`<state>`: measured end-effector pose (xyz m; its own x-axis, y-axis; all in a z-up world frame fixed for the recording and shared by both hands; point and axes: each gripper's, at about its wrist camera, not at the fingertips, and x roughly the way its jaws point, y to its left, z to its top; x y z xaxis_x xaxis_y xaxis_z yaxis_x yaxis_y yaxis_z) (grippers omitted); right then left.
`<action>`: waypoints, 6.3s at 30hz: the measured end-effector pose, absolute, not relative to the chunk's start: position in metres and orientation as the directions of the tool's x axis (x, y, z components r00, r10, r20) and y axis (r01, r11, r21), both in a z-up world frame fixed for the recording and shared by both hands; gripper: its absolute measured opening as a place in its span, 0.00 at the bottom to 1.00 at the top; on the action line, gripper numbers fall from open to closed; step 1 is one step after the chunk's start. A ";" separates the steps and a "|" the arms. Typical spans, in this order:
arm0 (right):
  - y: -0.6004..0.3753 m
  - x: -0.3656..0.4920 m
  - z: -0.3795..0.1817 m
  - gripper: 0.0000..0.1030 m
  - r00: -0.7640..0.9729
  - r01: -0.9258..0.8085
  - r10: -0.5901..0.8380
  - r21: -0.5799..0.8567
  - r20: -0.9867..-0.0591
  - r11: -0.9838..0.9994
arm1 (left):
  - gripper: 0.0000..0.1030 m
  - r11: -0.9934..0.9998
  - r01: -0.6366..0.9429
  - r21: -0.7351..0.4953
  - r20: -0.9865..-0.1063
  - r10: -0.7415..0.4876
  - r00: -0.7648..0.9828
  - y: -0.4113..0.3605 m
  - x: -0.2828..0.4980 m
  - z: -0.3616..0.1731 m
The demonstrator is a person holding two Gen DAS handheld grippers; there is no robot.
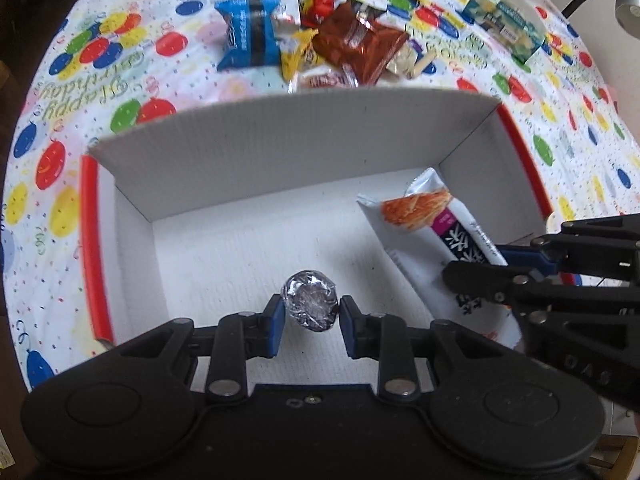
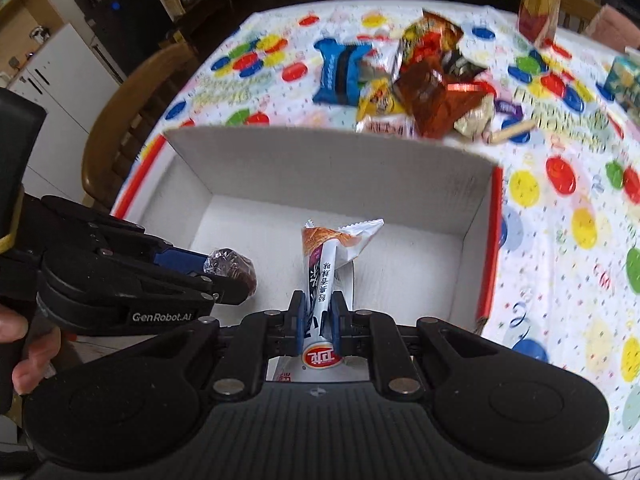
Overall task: Organize snacks
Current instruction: 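Carry both snacks into the white box and release them onto its floor, then withdraw both open tools from the box back toward the snack pile, then grasp the blue biscuit packet with the left tool while the right tool grasps the sausage stick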
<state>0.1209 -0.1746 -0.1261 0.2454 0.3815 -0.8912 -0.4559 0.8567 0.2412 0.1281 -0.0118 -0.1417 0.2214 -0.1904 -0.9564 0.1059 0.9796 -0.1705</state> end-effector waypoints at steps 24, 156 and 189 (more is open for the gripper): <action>-0.170 0.112 -0.165 0.12 0.186 -0.372 0.355 0.269 -0.916 0.888 | 0.26 0.974 0.139 -0.180 -0.967 -0.201 0.154 -0.022 0.127 -0.176; -0.266 0.390 -0.198 0.10 0.270 0.008 0.194 0.204 -0.943 0.979 | 0.39 0.992 -0.097 -0.076 -0.918 -0.031 0.395 0.005 0.355 -0.170; -0.272 0.238 -0.053 0.10 0.416 -0.208 0.353 0.290 -0.838 0.934 | 0.39 0.984 -0.016 -0.179 -0.845 -0.145 0.515 0.031 0.223 -0.052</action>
<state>0.2384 -0.2718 -0.0532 0.4159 0.3526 -0.8383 -0.2084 0.9342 0.2895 0.2227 0.0307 -0.0521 0.5147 -0.1454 -0.8450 -0.0159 0.9837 -0.1790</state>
